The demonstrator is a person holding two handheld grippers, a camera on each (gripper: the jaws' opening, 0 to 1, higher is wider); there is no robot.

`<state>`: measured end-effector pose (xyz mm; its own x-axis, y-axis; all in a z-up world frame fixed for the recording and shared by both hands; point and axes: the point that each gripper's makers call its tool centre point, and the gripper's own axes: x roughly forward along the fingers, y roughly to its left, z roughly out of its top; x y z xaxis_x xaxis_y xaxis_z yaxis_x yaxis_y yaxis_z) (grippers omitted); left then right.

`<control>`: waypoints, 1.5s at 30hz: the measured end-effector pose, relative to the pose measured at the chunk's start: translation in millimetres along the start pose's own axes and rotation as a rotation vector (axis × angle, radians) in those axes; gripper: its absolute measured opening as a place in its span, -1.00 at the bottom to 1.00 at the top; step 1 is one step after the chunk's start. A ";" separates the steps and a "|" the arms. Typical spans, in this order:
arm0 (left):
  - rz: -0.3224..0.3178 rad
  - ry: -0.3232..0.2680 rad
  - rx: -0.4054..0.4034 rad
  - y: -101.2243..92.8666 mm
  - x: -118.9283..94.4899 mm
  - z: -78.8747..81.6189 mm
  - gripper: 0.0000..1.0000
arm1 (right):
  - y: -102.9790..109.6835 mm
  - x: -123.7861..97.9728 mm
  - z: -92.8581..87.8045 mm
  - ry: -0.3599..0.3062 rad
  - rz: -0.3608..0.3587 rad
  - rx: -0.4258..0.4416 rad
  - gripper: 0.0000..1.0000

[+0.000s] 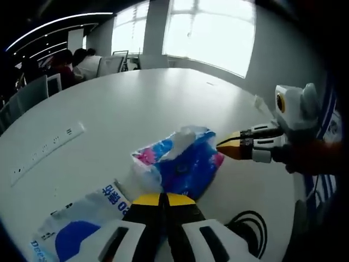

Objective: Arrange the tabletop items into an orderly group along one side of the table until the central work area is clear of visible clutter.

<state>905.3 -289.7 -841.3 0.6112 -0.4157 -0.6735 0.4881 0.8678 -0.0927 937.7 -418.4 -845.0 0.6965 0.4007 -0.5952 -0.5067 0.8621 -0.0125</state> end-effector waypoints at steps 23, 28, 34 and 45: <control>0.018 0.027 -0.006 -5.0 -9.3 -16.9 -0.91 | 11.4 6.3 -5.5 0.023 0.037 -0.031 -0.98; 0.016 0.009 0.017 -8.2 -16.6 -12.0 -0.84 | 15.8 0.6 -2.9 0.014 0.055 0.001 -0.72; 0.037 -0.015 0.041 -6.7 -26.1 -8.8 -0.66 | 25.5 -8.9 -2.8 0.012 0.074 -0.033 -0.57; 0.060 -0.071 0.029 -6.7 -72.2 -20.1 -0.39 | 46.1 -40.7 9.5 -0.042 0.129 -0.056 -0.28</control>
<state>845.3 -260.1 -806.8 0.6817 -0.3824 -0.6237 0.4665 0.8839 -0.0321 890.8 -392.0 -813.7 0.6435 0.5211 -0.5607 -0.6203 0.7842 0.0169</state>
